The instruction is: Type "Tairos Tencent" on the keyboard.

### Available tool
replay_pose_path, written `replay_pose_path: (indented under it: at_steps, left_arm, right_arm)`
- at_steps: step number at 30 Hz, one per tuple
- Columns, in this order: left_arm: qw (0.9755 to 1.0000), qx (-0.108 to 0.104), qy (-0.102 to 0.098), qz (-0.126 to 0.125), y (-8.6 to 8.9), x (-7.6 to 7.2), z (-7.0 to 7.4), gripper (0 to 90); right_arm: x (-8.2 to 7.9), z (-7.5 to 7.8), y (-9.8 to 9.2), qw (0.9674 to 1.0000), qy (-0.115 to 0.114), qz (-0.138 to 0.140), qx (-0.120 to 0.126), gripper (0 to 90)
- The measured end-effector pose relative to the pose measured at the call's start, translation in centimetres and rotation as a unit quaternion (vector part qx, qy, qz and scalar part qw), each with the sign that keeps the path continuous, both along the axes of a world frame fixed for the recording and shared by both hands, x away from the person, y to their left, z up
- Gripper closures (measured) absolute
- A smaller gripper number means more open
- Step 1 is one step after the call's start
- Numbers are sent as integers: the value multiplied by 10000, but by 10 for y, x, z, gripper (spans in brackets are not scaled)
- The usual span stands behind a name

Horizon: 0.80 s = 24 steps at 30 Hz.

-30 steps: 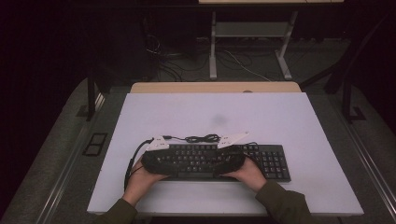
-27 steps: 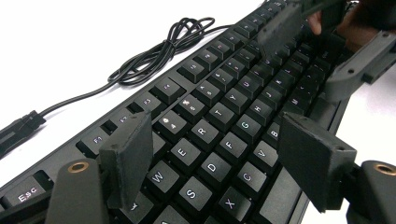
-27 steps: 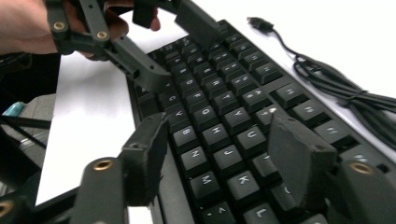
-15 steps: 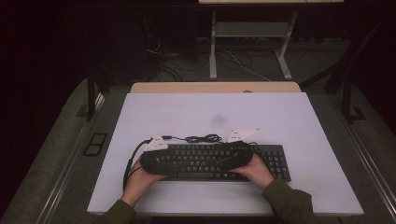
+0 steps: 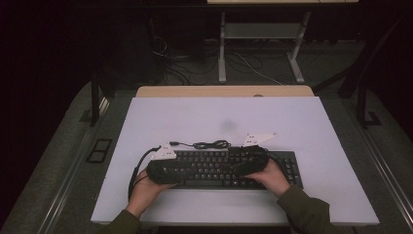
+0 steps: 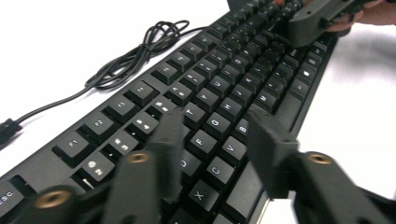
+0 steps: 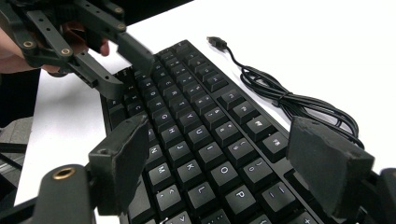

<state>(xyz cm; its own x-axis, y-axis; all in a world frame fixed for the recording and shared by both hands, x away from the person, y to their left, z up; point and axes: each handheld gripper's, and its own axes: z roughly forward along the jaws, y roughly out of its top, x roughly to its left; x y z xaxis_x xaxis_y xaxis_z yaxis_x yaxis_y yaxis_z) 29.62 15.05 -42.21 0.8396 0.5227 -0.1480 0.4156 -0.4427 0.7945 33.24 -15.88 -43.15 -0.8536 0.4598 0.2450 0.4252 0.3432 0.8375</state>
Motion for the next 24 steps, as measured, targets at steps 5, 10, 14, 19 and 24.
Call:
replay_pose_path:
  at_steps: [5,10,14,19,24]
  left_arm:
    - [9998,34,91,-177,-1,-1,0,793]
    - [9993,104,204,-299,-2,0,-3,892]
    - [9989,217,239,-332,-4,1,-5,893]
    - [9987,297,259,-313,-5,2,-8,893]
    - [9985,338,297,-304,-5,2,-10,893]
  right_arm:
    - [0,-1,0,10000,10,5,0,208]
    - [1,-1,-1,10000,10,-5,-4,208]
    - [0,-1,0,10000,14,-9,2,208]
    - [0,-1,0,10000,20,-3,-13,208]
    - [0,-1,0,10000,26,-7,-9,208]
